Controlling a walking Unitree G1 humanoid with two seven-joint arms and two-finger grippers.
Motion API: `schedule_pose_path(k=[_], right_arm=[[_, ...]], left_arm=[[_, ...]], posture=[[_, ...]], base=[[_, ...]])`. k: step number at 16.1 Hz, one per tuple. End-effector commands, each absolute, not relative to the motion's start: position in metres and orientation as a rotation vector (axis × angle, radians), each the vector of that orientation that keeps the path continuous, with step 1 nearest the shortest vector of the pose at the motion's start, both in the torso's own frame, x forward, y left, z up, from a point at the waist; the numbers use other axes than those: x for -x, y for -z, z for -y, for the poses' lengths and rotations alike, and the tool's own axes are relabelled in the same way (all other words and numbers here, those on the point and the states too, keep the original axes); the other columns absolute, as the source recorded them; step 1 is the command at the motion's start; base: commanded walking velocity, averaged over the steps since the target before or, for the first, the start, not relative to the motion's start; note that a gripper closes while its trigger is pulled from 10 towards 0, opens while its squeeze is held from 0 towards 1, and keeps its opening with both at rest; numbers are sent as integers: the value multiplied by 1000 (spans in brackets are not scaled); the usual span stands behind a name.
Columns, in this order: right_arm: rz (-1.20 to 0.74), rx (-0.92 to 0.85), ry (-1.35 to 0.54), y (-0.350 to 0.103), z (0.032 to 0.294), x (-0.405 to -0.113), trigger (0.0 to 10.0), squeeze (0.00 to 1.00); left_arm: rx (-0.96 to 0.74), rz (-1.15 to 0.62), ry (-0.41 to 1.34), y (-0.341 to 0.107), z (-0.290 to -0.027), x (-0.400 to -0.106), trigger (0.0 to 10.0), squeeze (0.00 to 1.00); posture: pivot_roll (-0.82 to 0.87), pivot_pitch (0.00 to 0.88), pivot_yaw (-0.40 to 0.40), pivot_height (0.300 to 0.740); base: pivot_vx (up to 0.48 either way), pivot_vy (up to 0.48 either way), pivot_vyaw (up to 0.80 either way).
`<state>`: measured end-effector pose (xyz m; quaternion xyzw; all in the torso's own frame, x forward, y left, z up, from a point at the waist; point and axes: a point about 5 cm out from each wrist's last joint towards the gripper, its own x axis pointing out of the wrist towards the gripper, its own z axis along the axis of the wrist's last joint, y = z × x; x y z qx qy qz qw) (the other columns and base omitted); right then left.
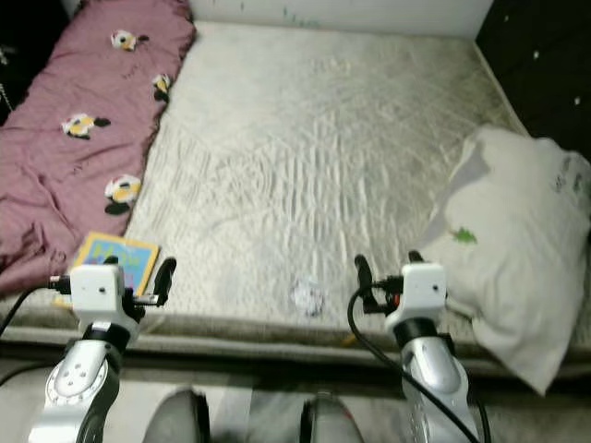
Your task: Clean up the room
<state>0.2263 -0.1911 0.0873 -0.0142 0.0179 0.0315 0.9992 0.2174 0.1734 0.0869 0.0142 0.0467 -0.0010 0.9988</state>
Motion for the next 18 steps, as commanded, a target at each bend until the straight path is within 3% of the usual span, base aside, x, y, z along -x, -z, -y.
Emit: schedule_pose_path(k=[1,6,18], right_arm=[[-52,23,-62,-86,193,-224,10000,0],[-57,17,-59,-86,194,-224,10000,0],[-69,39,-92,-86,190,-225,10000,0]], left_arm=[[-36,-113,4,-85,-174,-215,10000,0],[-32,-112,-8,-86,-173,-217,10000,0],[14,-133,11,-87,-174,-214,10000,0]], posture=[[0,163,-42,610],[3,168,-42,564],[4,192,-46,564]], base=[[0,0,0],[0,0,0],[0,0,0]])
